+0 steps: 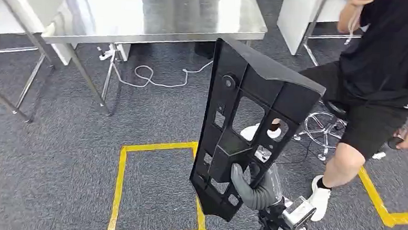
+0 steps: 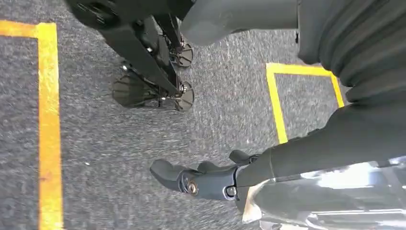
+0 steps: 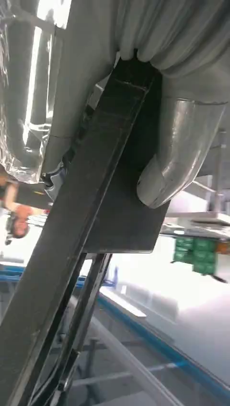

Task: Take the parts from the cabinet and place them on the table.

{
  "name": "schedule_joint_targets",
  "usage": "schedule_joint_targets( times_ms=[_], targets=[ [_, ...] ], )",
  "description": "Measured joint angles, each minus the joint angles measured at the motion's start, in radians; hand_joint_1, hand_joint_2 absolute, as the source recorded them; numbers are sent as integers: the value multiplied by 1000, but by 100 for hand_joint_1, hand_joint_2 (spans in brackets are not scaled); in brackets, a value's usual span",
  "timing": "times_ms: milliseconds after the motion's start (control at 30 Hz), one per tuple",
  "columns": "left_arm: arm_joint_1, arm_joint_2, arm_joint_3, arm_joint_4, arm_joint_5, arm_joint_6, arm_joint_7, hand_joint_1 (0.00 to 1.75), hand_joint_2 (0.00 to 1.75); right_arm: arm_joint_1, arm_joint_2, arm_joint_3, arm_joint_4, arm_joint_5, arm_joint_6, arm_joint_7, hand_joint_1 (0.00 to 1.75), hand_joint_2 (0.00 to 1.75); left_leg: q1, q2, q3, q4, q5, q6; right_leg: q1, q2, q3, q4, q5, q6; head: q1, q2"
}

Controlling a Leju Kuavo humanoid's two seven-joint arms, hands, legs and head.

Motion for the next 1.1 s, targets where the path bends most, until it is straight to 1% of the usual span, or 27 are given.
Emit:
schedule_joint_targets(
  times_ms=[33, 67, 100, 133, 167, 267, 300, 333, 367, 400, 467, 500, 533, 567, 600, 633, 667, 700, 767, 800, 867, 900, 967, 1000, 1033, 1067, 1100],
  targets=[
    [0, 0, 0, 0, 0, 0, 0, 0, 175, 0, 0, 0, 0, 0, 0, 0, 175, 175, 0, 2, 21, -46, 33, 2, 0, -12, 2, 0, -2, -2, 0, 0],
    [0, 0, 0, 0, 0, 0, 0, 0, 175, 0, 1, 0, 0, 0, 0, 0, 175, 175, -1, 9, 65, -128, 76, 6, 2, -23, 6, 0, -4, -2, 0, 0],
    [0, 0, 1, 0, 0, 0, -1, 0, 175, 0, 1, 0, 0, 0, 0, 0, 175, 175, -2, 31, 119, -224, 115, 14, 4, -33, 11, 0, -7, -1, 0, 0],
    [-2, 1, 1, 0, 0, 0, -2, 0, 175, 0, 3, 0, 0, 0, 0, 0, 175, 175, -9, 85, 153, -288, 117, 23, 7, -41, 15, 0, -10, 2, 0, 0],
    [-4, 1, 1, -1, -1, 0, -3, 0, 175, 0, 4, 0, 0, 0, 0, 0, 175, 175, -16, 85, 154, -290, 114, 26, 19, -49, 14, 0, -15, 10, 2, 0],
    [-2, 1, 2, -1, -1, 1, -7, 0, 175, -1, 10, 0, 0, 2, 0, 0, 175, 175, -24, 47, 147, -294, 115, 40, 13, -76, 24, -9, -16, 23, 4, 0],
    [-2, 1, 2, -1, -1, 1, -8, 0, 175, -1, 12, 0, -1, 2, 0, 0, 175, 175, -12, 34, 165, -315, 127, 51, 24, -84, 28, -8, -23, 30, 3, 0],
    [-1, -2, 2, -1, -1, 1, -10, 0, 175, -1, 11, 0, -1, 2, 0, 0, 175, 175, -12, 27, 174, -326, 132, 52, 14, -39, 24, 10, -32, 33, 8, 0],
    [-3, -2, 2, -1, -1, 1, -10, 0, 175, -1, 12, 0, -1, 1, 0, 0, 175, 175, -9, 17, 175, -330, 136, 62, 13, 7, 2, 61, -59, 27, 7, 0],
    [-6, -1, 2, -1, -1, 1, -10, 0, 175, 0, 12, 0, -1, 2, 0, -1, 175, 175, -9, 2, 173, -330, 136, 61, 10, 28, -39, 140, -93, 21, 13, 0],
    [-6, -2, 2, -1, -2, 1, -11, 0, 175, 4, 9, -1, 2, 3, 0, 1, 175, 175, -10, -27, 171, -329, 136, 61, 5, 38, -111, 276, -138, 21, 13, 0],
    [-4, -2, 2, -1, -2, 2, -11, 0, 175, 4, 8, 0, 4, 3, 0, 1, 175, 175, -10, -40, 171, -329, 136, 61, 5, 39, -122, 289, -132, 28, 14, 0],
    [-4, -2, 2, -1, -3, 2, -11, 0, 175, 4, 7, 0, 5, 3, 0, 1, 175, 175, -10, -54, 172, -328, 136, 61, 4, 39, -110, 254, -109, 40, 14, 0],
    [-4, -3, 2, -1, -3, 2, -12, 0, 175, 2, 7, -1, 5, 3, 0, 1, 175, 175, -9, -68, 174, -328, 136, 59, 1, 42, -79, 184, -72, 54, 15, 0],
    [-4, -4, 2, -1, -4, 2, -13, 0, 175, 1, 7, 0, 5, 3, 0, 1, 175, 175, -9, -83, 176, -325, 134, 56, -5, 55, -33, 81, -27, 67, 14, 0],
    [-4, -5, 2, -1, -6, 2, -13, 0, 175, -1, 7, 0, 5, 3, 0, 1, 175, 175, -9, -95, 172, -322, 132, 50, -14, 102, -1, 0, 1, 73, 15, 0],
    [-5, -5, 2, -1, -7, 3, -14, 0, 175, -1, 8, 0, 6, 3, 1, 1, 175, 175, -17, -105, 168, -313, 128, 41, -7, 106, -4, -6, -2, 60, 15, 0],
    [-5, -5, 2, -1, -9, 3, -16, 0, 175, -1, 7, 0, 6, 3, 1, 1, 175, 175, -15, -111, 164, -313, 129, 36, -9, 95, 2, -6, 1, 49, 14, 0],
    [1, -5, 4, -1, -9, 3, -19, 0, 175, -3, 7, -1, 6, 4, 1, 1, 175, 175, -9, -123, 158, -318, 135, 26, -1, 82, 2, -4, 3, 36, 13, 0],
    [3, -4, 6, -1, -10, 4, -21, 0, 175, -4, 9, -2, 6, 3, 1, 1, 175, 175, -6, -130, 154, -316, 133, 21, -12, 72, 4, -9, 7, 28, 15, 0],
    [3, -5, 6, 0, -12, 4, -24, 0, 175, -4, 11, -2, 6, 3, 1, 1, 175, 175, -10, -35, 130, -254, 95, 12, -11, 53, 10, -12, 5, 14, 3, 0],
    [1, -5, 7, 0, -12, 5, -27, 0, 175, -4, 12, -2, 6, 4, 1, 1, 175, 175, -8, -11, 93, -178, 56, 8, -6, 42, 12, -12, 2, 9, 4, 0],
    [-1, -5, 7, 0, -12, 6, -29, 0, 175, -3, 15, -2, 6, 5, 1, 2, 175, 175, -5, -1, 14, -25, -4, 4, -2, 17, 14, -11, -3, 2, 4, 0],
    [0, -5, 7, 0, -12, 6, -29, 0, 175, -3, 17, -2, 6, 5, 1, 2, 175, 175, -4, -1, -8, 11, -5, 3, -1, 4, 15, -11, -4, 0, 3, 0],
    [1, -5, 7, 0, -12, 6, -29, 0, 175, -3, 18, -2, 6, 5, 1, 2, 175, 175, -3, 0, -1, -11, 18, 4, 0, -5, 17, -11, -6, -1, 4, 0],
    [1, -5, 7, 0, -12, 6, -30, 0, 175, -4, 18, -2, 6, 8, 2, 3, 175, 175, -2, 2, 30, -71, 54, 6, 0, -6, 20, -11, -8, -1, 4, 0],
    [1, -5, 8, -1, -12, 6, -30, 0, 175, -5, 19, -2, 6, 10, 1, 6, 175, 175, -2, 7, 80, -164, 99, 10, 0, -12, 25, -11, -12, 1, 4, 0]
  ],
)
